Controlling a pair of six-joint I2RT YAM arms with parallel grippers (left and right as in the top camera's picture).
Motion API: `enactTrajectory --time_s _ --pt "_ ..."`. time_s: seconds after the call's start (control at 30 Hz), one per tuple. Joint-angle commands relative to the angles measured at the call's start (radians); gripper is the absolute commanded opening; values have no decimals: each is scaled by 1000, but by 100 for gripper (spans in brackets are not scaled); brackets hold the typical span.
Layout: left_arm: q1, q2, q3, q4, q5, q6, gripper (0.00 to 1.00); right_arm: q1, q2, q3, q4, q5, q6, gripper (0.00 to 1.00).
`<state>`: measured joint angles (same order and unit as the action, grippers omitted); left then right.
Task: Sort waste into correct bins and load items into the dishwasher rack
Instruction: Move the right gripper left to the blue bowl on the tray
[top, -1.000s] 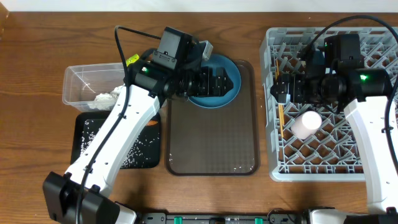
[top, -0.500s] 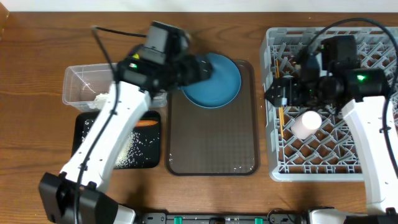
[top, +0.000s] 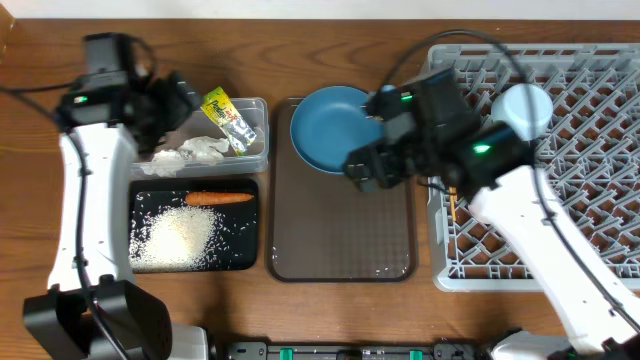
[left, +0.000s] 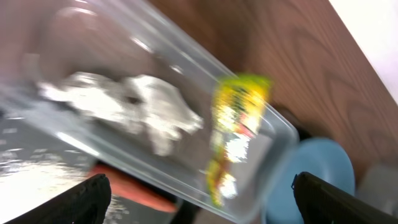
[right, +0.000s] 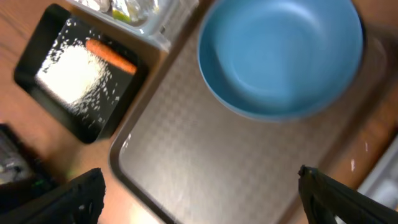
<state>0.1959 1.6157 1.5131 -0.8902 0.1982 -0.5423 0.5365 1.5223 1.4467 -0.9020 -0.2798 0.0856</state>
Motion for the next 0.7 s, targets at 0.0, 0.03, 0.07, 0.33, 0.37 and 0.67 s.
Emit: enactTrajectory --time_s 0.0,0.03,0.07,0.33,0.37,0.67 --pt "58 -19 -2 -7 -16 17 96 74 65 11 50 143 -12 94" --pt "76 -19 -2 -7 -16 17 96 93 88 11 79 177 -12 91" --pt "87 -19 -2 -7 -16 17 96 105 106 11 98 200 -12 90" --pt "120 -19 -2 -7 -16 17 96 137 276 11 225 251 -12 89" --pt "120 -19 -2 -7 -16 17 96 137 294 11 235 251 -12 89" --pt "120 -19 -2 -7 -16 17 96 139 411 11 407 195 -11 60"
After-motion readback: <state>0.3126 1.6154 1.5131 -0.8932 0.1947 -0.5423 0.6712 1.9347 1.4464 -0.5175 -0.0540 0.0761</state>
